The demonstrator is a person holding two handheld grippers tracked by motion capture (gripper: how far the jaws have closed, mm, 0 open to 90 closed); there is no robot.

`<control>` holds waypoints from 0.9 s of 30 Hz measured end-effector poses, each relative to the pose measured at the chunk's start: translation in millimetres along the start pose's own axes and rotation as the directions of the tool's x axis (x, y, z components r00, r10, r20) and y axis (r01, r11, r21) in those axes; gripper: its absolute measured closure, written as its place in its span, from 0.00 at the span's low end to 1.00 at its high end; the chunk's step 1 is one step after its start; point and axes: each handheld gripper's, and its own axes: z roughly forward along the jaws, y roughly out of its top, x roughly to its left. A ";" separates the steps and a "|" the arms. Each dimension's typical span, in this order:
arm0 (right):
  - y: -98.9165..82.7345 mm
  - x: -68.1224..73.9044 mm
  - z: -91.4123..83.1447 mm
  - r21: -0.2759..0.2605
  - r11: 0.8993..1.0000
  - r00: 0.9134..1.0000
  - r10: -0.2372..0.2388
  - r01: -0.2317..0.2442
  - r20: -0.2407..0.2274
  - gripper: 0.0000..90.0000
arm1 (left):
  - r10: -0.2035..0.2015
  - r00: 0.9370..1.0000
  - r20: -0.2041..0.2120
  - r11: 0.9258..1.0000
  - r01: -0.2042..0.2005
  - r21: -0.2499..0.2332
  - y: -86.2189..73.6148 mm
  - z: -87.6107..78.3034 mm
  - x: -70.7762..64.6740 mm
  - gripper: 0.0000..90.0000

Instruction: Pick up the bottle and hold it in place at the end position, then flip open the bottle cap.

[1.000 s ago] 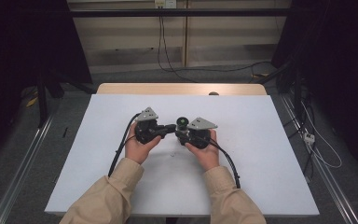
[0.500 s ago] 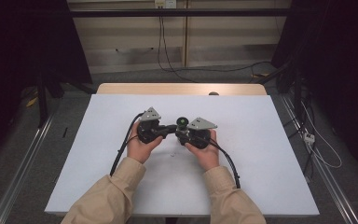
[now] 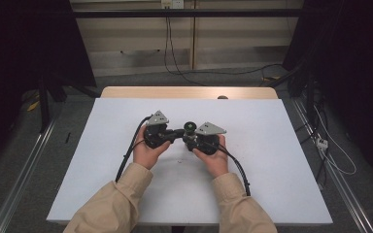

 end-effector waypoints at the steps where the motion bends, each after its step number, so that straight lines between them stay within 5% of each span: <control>1: 0.0 0.0 0.0 0.000 1.000 1.000 0.000 0.000 0.001 0.60 | 0.000 1.000 0.000 1.000 0.000 0.000 0.0 0.1 -0.2 1.00; 27: 0.1 0.5 0.4 0.001 1.000 1.000 -0.006 0.006 0.003 0.60 | -0.012 1.000 0.001 1.000 0.012 -0.005 5.1 -0.3 -1.7 1.00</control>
